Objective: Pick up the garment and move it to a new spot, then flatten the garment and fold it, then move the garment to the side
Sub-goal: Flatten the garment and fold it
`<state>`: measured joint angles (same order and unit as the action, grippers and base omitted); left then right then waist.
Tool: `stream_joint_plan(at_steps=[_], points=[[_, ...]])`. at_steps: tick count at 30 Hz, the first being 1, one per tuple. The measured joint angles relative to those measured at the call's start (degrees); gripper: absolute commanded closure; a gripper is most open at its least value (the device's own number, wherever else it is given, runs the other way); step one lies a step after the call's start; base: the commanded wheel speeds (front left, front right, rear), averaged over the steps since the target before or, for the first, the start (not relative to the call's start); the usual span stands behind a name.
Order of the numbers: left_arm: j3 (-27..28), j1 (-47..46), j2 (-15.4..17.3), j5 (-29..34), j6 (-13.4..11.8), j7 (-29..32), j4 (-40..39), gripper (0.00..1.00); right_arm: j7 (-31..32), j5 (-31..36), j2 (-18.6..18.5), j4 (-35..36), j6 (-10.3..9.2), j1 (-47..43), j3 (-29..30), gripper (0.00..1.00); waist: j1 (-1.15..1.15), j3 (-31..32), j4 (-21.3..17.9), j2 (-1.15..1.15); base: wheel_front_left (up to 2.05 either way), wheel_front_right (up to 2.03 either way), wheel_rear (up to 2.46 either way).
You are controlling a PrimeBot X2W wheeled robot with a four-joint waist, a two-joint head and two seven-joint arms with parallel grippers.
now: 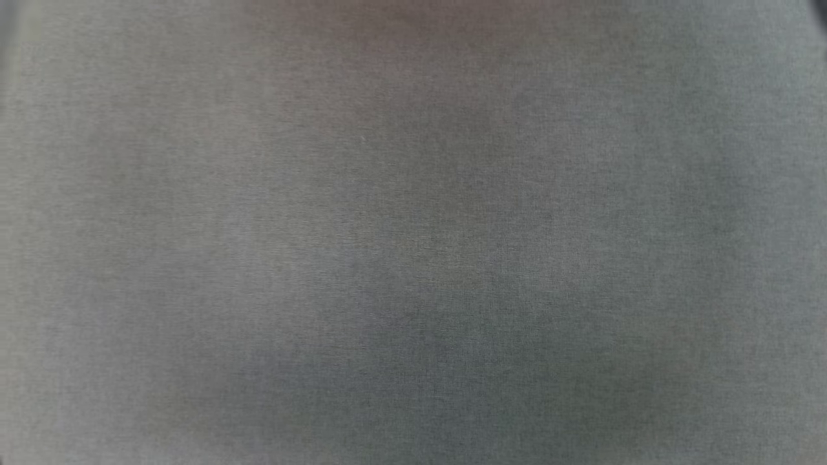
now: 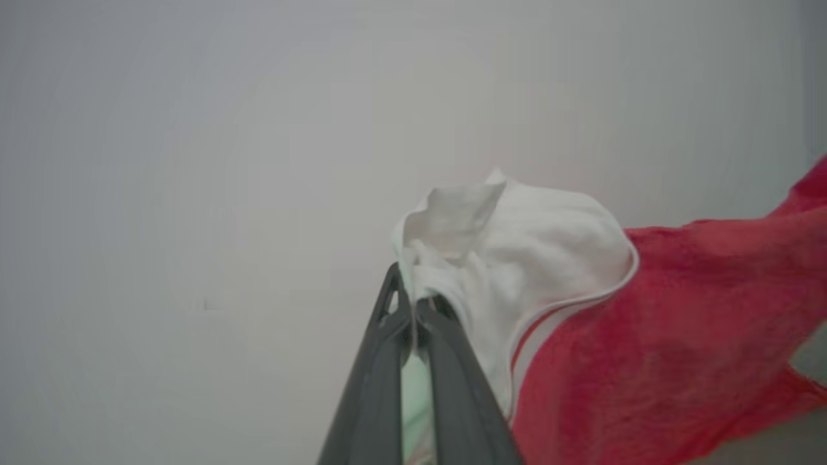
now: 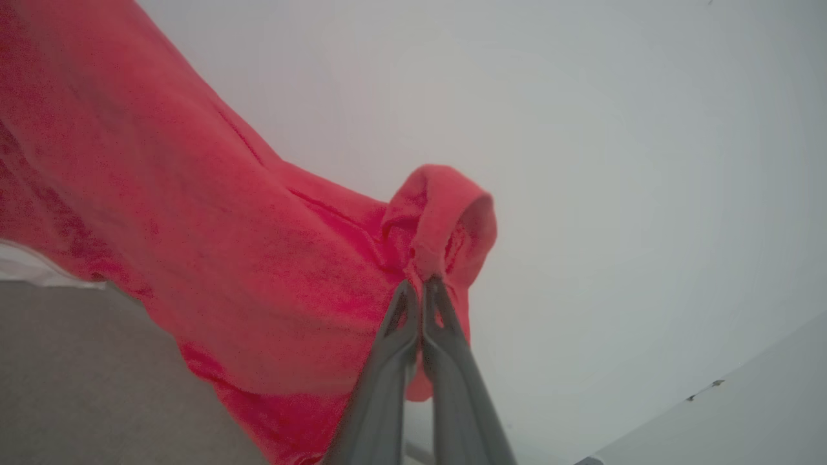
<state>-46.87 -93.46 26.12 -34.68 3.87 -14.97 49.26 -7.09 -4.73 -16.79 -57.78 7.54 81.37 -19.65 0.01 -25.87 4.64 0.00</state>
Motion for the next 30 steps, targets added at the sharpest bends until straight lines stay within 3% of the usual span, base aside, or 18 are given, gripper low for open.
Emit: stream_joint_plan(at_steps=[3,7,11,17,23,30], points=[[-2.0,5.2,-1.3,-3.1,2.7,4.0,1.7,1.0,0.4,-2.9,0.3,-2.1,0.0,-3.4,-2.6,1.0,0.0,1.5,0.6,0.0,0.0,0.0,0.0],[-4.9,13.9,-1.3,-8.9,3.5,10.8,0.4,1.0,1.6,-8.5,0.1,-2.4,-0.01,-9.2,-6.8,1.0,0.0,3.9,1.4,0.0,0.0,0.0,0.0],[-8.6,22.4,1.2,-15.5,3.5,17.8,-6.2,1.0,4.4,-17.1,-1.1,1.1,-0.01,-16.5,-10.5,1.0,0.0,6.6,2.2,0.0,0.0,0.0,0.0],[-10.3,33.6,7.1,-22.6,3.5,25.1,-15.0,1.0,10.1,-28.7,-7.1,11.9,-0.01,-28.6,-14.8,1.0,0.0,10.3,3.2,0.0,0.0,0.0,0.0],[-11.9,43.7,12.2,-26.7,-0.9,30.7,-26.5,1.0,14.6,-36.3,-13.8,23.5,-0.01,-40.9,-15.8,1.0,0.0,13.2,3.7,0.0,0.0,0.0,0.0],[-13.9,53.0,18.4,-29.7,-8.6,35.3,-41.9,1.0,18.9,-41.0,-19.2,34.5,-0.01,-53.7,-14.4,1.0,0.0,14.7,4.0,0.0,0.0,0.0,0.0]])
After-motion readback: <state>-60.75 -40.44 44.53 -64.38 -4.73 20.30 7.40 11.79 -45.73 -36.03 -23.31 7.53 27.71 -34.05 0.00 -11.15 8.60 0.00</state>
